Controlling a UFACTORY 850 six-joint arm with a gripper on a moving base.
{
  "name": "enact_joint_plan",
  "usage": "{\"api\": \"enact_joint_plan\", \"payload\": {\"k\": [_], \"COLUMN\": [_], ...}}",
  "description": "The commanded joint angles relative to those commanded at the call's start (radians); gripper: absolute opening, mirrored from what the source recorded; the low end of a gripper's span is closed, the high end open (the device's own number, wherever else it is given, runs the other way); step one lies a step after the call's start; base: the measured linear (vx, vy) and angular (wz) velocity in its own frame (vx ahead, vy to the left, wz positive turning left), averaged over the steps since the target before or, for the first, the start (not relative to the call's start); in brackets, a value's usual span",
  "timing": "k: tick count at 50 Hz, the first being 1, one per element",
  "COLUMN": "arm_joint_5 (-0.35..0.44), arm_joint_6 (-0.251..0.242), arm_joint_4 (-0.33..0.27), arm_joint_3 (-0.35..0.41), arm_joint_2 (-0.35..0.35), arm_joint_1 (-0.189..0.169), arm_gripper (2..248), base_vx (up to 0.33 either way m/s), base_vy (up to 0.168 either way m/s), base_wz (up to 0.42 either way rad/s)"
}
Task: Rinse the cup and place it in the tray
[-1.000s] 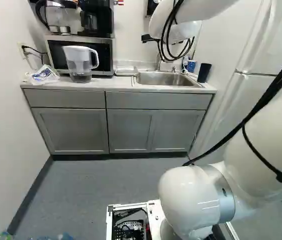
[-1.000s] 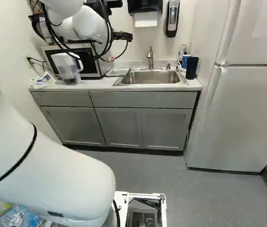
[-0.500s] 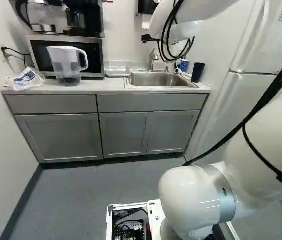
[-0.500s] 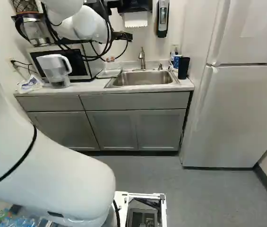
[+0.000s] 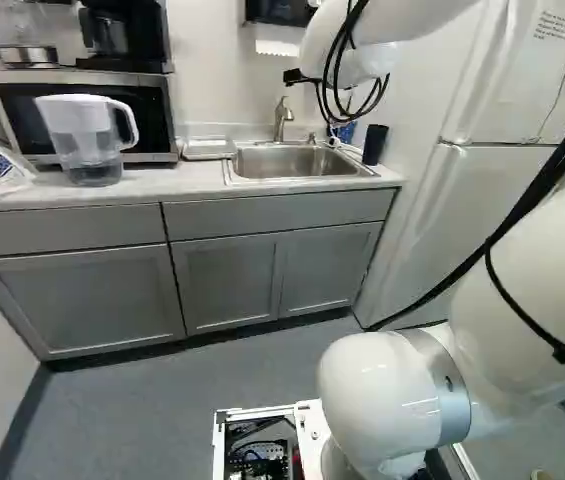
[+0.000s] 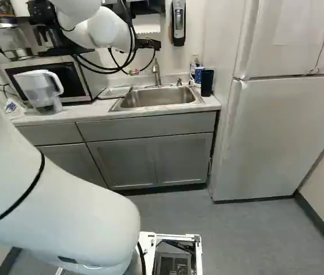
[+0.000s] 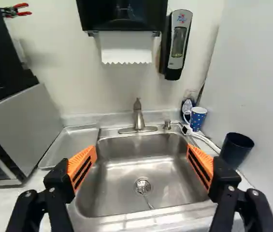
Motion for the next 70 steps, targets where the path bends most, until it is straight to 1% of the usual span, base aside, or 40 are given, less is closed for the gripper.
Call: {"api": "enact_joint_plan", "payload": {"k": [14,31,70], "arm_joint_5": [0.0,0.0,0.0], "arm_joint_6": [0.0,0.0,0.0], "arm_joint_4": [0.0,0.0,0.0], "arm_joint_3": [0.0,0.0,0.0], "arm_joint_2": [0.0,0.0,0.0], "arm_joint_1": [0.0,0.0,0.0], "arm_gripper": [247,247,247], "base_vx": [0.136,0.152,0.142], "base_vy": [-0.039,-0.003,0.049], "base_wz": [-0.234,-0.039,-0.022]}}
